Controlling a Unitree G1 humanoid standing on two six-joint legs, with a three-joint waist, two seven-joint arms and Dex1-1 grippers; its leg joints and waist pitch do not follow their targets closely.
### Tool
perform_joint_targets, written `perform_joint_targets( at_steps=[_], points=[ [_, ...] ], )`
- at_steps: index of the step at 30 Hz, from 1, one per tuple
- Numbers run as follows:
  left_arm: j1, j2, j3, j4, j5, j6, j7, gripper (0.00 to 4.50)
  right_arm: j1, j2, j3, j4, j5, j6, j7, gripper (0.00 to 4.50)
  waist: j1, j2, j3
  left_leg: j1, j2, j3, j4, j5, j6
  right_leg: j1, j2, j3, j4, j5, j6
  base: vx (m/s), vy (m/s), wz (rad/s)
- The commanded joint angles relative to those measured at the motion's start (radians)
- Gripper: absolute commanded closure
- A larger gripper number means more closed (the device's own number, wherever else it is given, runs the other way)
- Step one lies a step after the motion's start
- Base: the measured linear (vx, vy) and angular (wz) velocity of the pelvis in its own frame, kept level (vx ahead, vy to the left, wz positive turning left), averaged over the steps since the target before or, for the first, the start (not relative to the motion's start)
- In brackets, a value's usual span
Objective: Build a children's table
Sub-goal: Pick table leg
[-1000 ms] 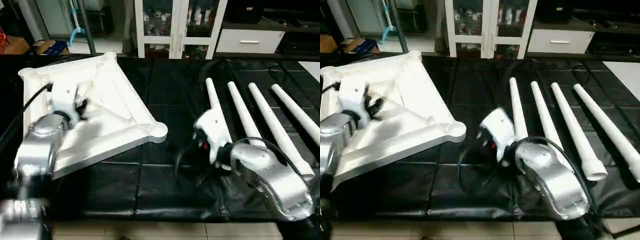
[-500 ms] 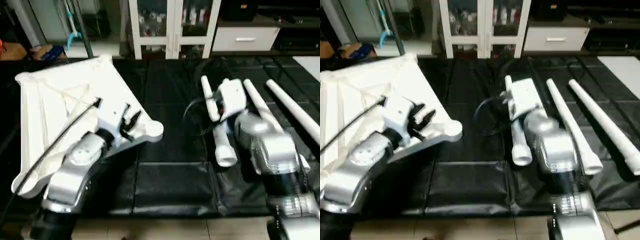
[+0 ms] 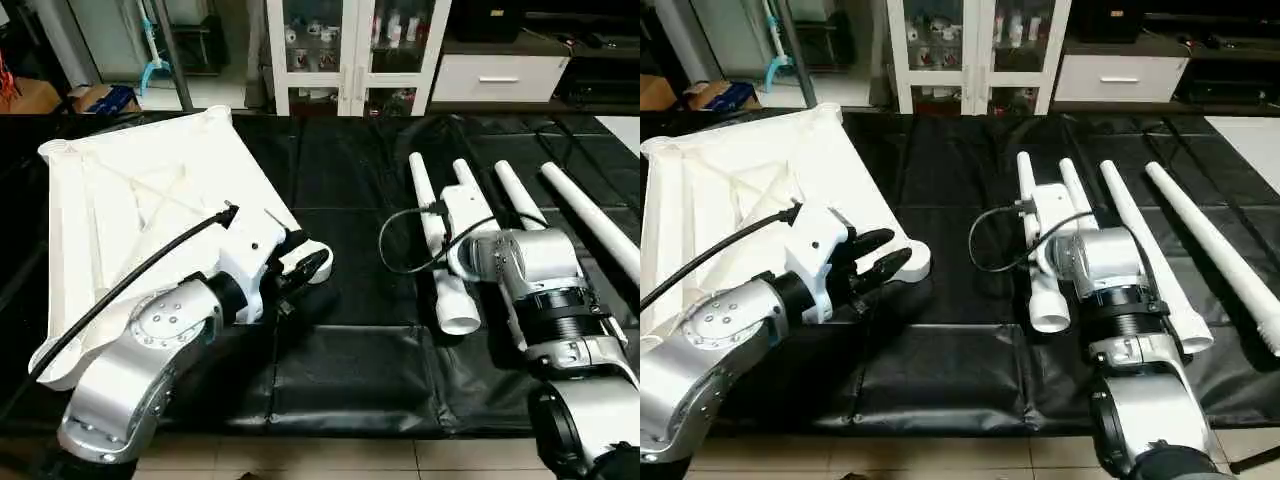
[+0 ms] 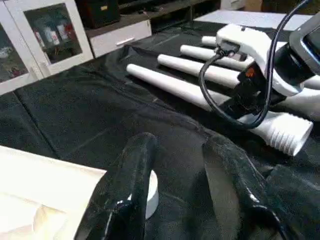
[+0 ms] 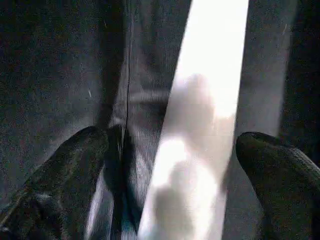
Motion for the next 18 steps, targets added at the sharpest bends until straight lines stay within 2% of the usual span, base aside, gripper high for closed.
perform_joint_targets(
  at_steps=[1,9,13,18],
  points=[
    [-0.002,0.013,-0.008,-0.028,-0.012,0.026,-0.011,2.63,-0.021,-0.001,-0.018,0.018,0.011,0.021,-0.004,0.00,0.001,-0.013,-0.067,0.012,0.053,-0.014,-0.071,-0.038,-0.021,0.044,-0.072,0.046,-0.061,-0.020,-0.242,0.000,0.000,0.00],
    [0.012,0.056,-0.021,-0.124,-0.110,0.132,-0.094,2.55,-0.038,-0.004,-0.038,0.049,0.024,0.059,0.019,0.67,0.003,-0.011,-0.068,0.011,0.052,-0.012,-0.070,-0.026,-0.021,0.045,-0.070,0.045,-0.056,0.005,-0.250,0.000,0.000,0.00],
    [0.020,0.078,-0.031,-0.151,-0.133,0.167,-0.112,2.55,-0.040,-0.010,-0.025,0.048,0.025,0.065,0.036,0.86,0.003,-0.013,-0.068,0.012,0.052,-0.012,-0.070,-0.039,-0.025,0.045,-0.071,0.045,-0.057,-0.019,-0.247,0.000,0.000,0.00],
    [0.021,0.091,-0.034,-0.168,-0.143,0.196,-0.115,2.55,-0.039,-0.016,0.001,0.042,0.025,0.072,0.056,1.31,0.002,-0.016,-0.067,0.011,0.051,-0.011,-0.069,-0.043,-0.029,0.045,-0.070,0.046,-0.059,-0.034,-0.242,0.000,0.000,0.00]
  ],
)
